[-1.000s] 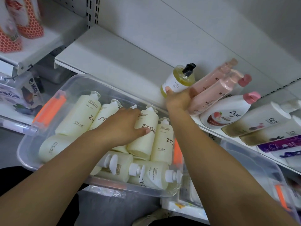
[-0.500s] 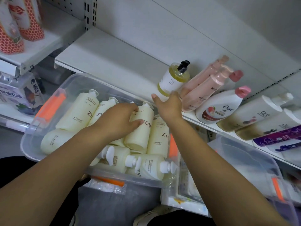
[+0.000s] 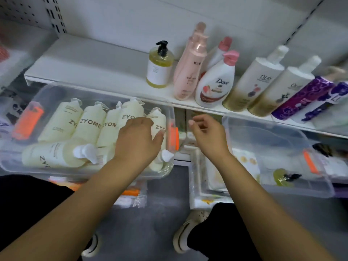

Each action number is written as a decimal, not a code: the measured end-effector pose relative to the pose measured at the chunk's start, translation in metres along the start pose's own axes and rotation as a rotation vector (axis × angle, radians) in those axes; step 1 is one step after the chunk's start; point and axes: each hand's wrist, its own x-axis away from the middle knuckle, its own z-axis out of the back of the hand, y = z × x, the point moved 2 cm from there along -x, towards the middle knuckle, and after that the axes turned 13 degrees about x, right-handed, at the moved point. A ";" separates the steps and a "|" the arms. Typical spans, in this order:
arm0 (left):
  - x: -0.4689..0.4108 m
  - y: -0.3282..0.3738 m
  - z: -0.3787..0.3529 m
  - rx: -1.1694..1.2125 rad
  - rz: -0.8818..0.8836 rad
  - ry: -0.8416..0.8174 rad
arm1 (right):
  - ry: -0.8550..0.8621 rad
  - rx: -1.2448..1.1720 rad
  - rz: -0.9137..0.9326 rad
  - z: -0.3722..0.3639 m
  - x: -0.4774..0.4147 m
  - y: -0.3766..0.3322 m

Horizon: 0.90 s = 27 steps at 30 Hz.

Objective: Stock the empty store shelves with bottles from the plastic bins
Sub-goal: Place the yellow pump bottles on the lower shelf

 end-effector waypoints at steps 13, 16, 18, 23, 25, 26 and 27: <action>0.034 0.145 -0.167 0.128 -0.133 -0.341 | 0.219 0.014 -0.506 0.117 0.046 0.197; 0.042 0.159 -0.204 0.086 -0.023 -0.350 | 0.229 0.054 -0.613 0.143 0.045 0.226; 0.045 0.161 -0.216 0.080 0.000 -0.284 | 0.218 0.184 -0.685 0.163 0.043 0.246; 0.049 0.158 -0.222 0.070 -0.015 -0.226 | -0.011 0.495 -0.761 0.187 0.030 0.293; 0.051 0.157 -0.221 0.074 -0.016 -0.236 | -0.208 0.666 -0.777 0.182 0.025 0.298; 0.051 0.156 -0.221 0.080 -0.006 -0.244 | -0.272 0.731 -0.778 0.180 0.023 0.296; 0.052 0.155 -0.221 0.083 0.005 -0.249 | -0.311 0.771 -0.789 0.177 0.021 0.294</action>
